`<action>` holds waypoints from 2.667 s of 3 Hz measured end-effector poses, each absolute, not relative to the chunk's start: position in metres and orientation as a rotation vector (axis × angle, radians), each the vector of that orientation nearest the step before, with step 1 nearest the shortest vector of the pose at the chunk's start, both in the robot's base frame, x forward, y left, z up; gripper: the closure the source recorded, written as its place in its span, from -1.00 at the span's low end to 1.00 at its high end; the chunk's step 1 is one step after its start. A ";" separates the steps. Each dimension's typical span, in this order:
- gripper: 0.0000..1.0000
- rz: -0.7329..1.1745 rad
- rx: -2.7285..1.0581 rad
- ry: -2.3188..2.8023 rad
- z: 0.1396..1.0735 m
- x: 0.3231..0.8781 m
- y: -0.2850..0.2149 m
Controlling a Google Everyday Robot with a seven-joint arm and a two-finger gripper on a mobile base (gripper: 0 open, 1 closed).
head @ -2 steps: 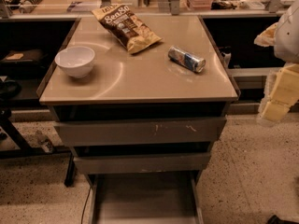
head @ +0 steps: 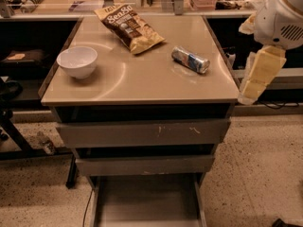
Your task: Place redbull can into bottom drawer
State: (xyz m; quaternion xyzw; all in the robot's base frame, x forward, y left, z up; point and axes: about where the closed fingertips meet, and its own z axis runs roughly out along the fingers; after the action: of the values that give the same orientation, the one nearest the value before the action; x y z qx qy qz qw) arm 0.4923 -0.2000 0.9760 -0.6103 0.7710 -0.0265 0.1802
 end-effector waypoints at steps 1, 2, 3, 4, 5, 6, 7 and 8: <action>-1.00 -0.065 -1.725 2.131 0.975 0.533 -0.187; -1.00 -0.046 -1.700 2.066 0.969 0.597 -0.172; -1.00 -0.010 -1.665 2.050 0.957 0.649 -0.167; -1.00 -0.012 -1.652 2.043 0.959 0.656 -0.168; -1.00 0.047 -1.611 2.041 0.951 0.660 -0.170; -1.00 0.186 -1.464 2.080 0.921 0.663 -0.183; -1.00 0.287 -1.339 2.117 0.896 0.668 -0.191; -1.00 0.323 -1.278 2.130 0.880 0.677 -0.191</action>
Offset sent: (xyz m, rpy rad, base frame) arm 0.1845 0.0420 -0.0138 0.1362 -0.1261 0.0626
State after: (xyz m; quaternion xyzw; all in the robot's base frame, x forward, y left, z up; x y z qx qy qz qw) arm 0.6766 -0.1910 0.8798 -0.4846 0.8076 0.1226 0.3128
